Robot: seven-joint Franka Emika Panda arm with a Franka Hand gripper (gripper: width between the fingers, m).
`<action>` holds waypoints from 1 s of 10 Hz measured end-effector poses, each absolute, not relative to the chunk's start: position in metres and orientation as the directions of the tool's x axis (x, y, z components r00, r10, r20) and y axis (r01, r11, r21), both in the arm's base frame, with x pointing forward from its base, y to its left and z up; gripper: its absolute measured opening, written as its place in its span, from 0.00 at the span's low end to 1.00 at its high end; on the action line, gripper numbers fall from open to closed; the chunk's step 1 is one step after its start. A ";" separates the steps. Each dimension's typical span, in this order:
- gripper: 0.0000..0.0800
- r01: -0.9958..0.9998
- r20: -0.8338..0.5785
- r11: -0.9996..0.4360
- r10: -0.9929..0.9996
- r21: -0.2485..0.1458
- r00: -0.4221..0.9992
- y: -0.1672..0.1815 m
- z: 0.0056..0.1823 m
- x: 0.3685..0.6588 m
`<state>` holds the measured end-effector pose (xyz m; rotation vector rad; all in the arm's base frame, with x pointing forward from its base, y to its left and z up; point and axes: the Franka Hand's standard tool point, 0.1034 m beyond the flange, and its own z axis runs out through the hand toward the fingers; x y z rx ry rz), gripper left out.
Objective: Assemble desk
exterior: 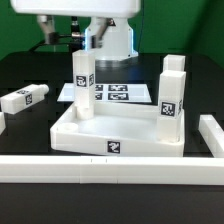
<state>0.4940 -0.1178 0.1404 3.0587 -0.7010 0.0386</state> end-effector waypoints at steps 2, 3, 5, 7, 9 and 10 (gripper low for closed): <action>0.81 -0.427 0.018 -0.904 -0.426 0.024 0.904 -0.163 0.134 0.480; 0.81 -0.442 0.018 -0.897 -0.441 0.025 0.897 -0.162 0.134 0.480; 0.81 -0.431 0.016 -0.902 -0.431 0.026 0.902 -0.160 0.133 0.480; 0.81 -0.431 0.012 -0.902 -0.431 0.026 0.902 -0.161 0.131 0.478; 0.81 -0.474 -0.014 -0.880 -0.474 0.028 0.880 -0.185 0.122 0.453; 0.81 -0.482 -0.020 -0.876 -0.482 0.008 0.876 -0.200 0.118 0.444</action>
Offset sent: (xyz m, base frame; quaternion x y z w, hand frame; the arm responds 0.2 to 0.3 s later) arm 0.0000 0.0000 0.0000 0.0000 0.0000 0.0000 1.0000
